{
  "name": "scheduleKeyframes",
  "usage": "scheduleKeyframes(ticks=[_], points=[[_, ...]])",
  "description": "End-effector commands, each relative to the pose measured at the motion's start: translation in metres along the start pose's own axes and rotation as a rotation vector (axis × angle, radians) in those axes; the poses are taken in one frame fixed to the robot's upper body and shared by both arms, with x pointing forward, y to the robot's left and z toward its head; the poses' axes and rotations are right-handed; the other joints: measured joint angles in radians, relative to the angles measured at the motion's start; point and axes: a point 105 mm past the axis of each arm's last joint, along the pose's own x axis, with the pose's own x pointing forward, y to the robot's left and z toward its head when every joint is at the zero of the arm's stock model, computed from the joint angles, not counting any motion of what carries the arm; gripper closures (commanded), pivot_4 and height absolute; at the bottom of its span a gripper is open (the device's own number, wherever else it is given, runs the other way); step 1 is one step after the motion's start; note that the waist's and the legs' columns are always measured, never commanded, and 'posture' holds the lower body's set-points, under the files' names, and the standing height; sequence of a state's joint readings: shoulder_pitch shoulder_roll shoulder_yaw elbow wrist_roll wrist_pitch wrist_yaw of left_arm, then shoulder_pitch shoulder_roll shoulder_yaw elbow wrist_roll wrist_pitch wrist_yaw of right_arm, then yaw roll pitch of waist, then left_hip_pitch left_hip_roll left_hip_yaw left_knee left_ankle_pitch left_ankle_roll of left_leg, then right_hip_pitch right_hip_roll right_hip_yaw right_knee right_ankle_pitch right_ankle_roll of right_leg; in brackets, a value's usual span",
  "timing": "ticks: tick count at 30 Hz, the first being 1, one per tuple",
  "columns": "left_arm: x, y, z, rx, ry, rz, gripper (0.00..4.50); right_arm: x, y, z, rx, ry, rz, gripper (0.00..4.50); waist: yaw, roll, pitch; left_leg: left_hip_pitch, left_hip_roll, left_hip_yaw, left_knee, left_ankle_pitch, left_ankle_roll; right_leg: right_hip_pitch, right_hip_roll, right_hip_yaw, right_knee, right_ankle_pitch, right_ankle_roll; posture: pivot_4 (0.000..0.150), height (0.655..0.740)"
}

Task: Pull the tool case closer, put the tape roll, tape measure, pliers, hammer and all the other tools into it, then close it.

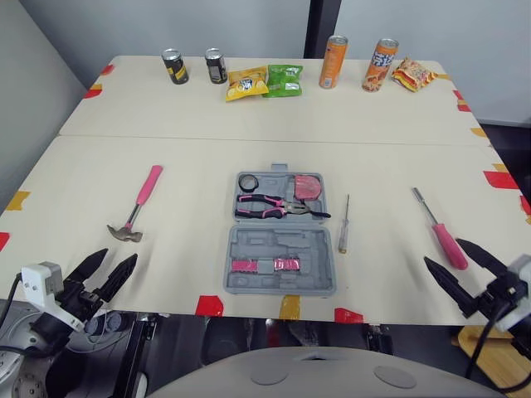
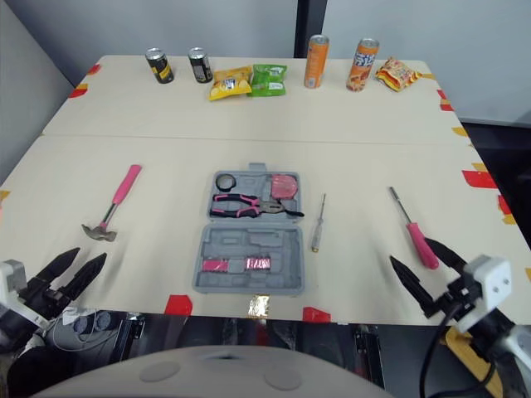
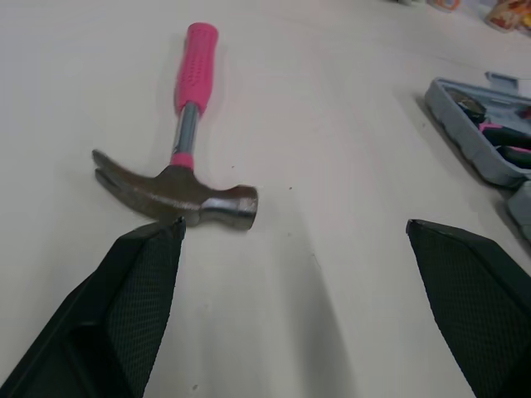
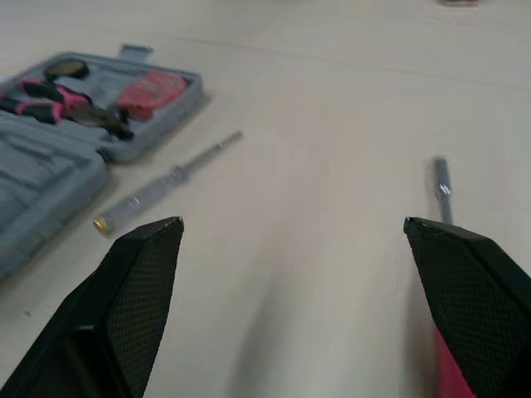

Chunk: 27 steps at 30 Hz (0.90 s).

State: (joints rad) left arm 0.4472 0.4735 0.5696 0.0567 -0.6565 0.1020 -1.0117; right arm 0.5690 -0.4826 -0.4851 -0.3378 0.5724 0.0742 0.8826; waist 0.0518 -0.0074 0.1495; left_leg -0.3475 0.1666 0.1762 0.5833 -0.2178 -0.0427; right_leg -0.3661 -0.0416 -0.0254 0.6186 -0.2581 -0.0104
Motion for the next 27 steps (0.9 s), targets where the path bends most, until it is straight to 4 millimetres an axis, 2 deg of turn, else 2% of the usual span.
scheduleKeyframes(ticks=[1, 4, 5, 8, 13, 16, 19, 25, 27], points=[[0.017, -0.019, 0.016, 0.043, -0.002, -0.194, 0.00, 0.027, 0.017, 0.029, -0.030, -0.027, 0.129, 0.01, 0.002, 0.000, 0.000, 0.001, 0.000, 0.000, 0.000, 0.000, 0.000, 0.000, 0.000, 0.000, 0.000, 0.000, 0.000, 0.150, 0.7400], [0.035, -0.040, 0.030, 0.065, 0.005, -0.376, 0.00, 0.046, 0.026, 0.043, -0.069, 0.006, 0.237, 0.01, 0.004, 0.001, -0.001, 0.002, -0.001, 0.000, 0.000, 0.002, 0.003, 0.001, 0.000, 0.000, 0.001, 0.000, 0.000, 0.150, 0.7400], [0.040, -0.046, 0.034, 0.072, 0.009, -0.420, 0.00, 0.050, 0.027, 0.045, -0.079, 0.025, 0.258, 0.01, 0.005, 0.000, -0.001, 0.002, -0.001, 0.000, 0.000, 0.005, 0.008, 0.001, 0.000, 0.000, 0.001, 0.001, 0.000, 0.150, 0.7400], [0.052, -0.060, 0.045, 0.099, 0.003, -0.526, 0.00, 0.060, 0.031, 0.050, -0.121, 0.053, 0.317, 0.01, 0.009, 0.000, -0.002, 0.000, -0.001, 0.000, 0.000, 0.006, 0.010, 0.000, 0.000, 0.000, 0.001, 0.000, -0.001, 0.150, 0.7400], [0.066, -0.086, 0.054, 0.149, 0.032, -0.684, 0.00, 0.070, 0.031, 0.044, -0.218, 0.141, 0.407, 0.01, 0.001, 0.000, -0.002, -0.004, -0.001, 0.001, 0.001, 0.006, 0.010, -0.003, 0.000, 0.000, 0.001, 0.000, -0.001, 0.150, 0.7400], [0.076, -0.100, 0.061, 0.203, 0.030, -0.725, 0.00, 0.078, 0.015, 0.036, -0.232, 0.208, 0.323, 0.01, -0.001, 0.000, -0.002, -0.004, -0.001, 0.000, 0.002, 0.006, 0.010, -0.003, -0.001, 0.000, 0.003, 0.000, -0.001, 0.150, 0.7400], [0.081, -0.114, 0.066, 0.236, 0.012, -0.741, 0.00, 0.084, 0.010, 0.032, -0.146, 0.203, 0.211, 0.01, -0.001, 0.000, -0.002, -0.003, -0.001, 0.000, 0.004, 0.006, 0.010, -0.003, -0.001, 0.000, 0.006, 0.000, -0.001, 0.150, 0.7400], [0.081, -0.139, 0.074, 0.322, -0.065, -0.761, 0.00, 0.087, 0.024, 0.011, 0.030, 0.254, -0.008, 0.01, -0.002, 0.001, -0.002, -0.003, 0.000, 0.000, 0.003, 0.007, 0.010, -0.005, 0.000, 0.000, 0.007, -0.001, -0.003, 0.150, 0.7400], [0.075, -0.148, 0.075, 0.333, -0.072, -0.839, 0.00, 0.089, 0.032, 0.005, 0.067, 0.275, -0.054, 0.01, -0.003, 0.001, -0.002, -0.003, 0.000, 0.000, 0.004, 0.006, 0.010, -0.004, 0.000, 0.000, 0.008, -0.001, -0.003, 0.150, 0.7400]])
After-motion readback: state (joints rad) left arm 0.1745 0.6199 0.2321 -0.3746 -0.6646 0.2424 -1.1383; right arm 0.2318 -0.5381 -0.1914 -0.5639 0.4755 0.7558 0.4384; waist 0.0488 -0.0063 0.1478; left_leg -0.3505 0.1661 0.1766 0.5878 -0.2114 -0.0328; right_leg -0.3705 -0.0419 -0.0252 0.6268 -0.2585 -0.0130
